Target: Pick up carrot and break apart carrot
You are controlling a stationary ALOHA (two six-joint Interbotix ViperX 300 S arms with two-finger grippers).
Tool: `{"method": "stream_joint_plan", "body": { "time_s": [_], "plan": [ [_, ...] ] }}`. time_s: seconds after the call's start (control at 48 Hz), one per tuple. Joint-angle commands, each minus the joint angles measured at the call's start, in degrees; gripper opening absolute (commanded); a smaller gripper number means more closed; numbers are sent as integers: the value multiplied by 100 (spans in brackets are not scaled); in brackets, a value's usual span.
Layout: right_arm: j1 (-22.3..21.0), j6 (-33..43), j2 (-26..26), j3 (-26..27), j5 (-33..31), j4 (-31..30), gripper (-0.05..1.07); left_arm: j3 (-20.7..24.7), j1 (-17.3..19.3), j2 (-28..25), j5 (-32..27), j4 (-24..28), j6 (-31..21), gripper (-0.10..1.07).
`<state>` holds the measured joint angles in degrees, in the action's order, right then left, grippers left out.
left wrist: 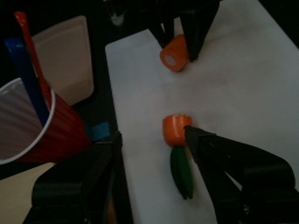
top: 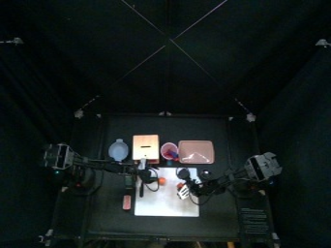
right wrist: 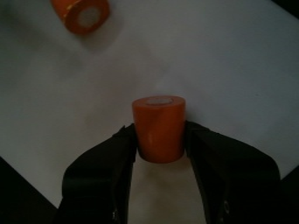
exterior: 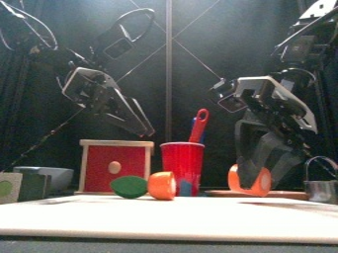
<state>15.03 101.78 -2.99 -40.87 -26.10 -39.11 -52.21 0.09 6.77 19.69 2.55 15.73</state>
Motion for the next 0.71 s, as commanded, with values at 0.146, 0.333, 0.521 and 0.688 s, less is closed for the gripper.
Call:
{"method": "stream_joint_plan", "body": {
  "time_s": [0.146,0.333,0.521,0.688],
  "plan": [
    [-53,0,114,97,-9,-53,96,-475,-9,123,1283,-923,0,93],
    [-53,0,114,105,-9,-88,97,-598,-149,132,1336,-1556,0,93],
    [-53,0,123,185,-9,-193,97,-606,-202,123,1345,-1687,0,93],
    [-44,-9,149,272,-9,-264,97,-615,-202,114,1336,-1687,-9,93]
  ]
}}
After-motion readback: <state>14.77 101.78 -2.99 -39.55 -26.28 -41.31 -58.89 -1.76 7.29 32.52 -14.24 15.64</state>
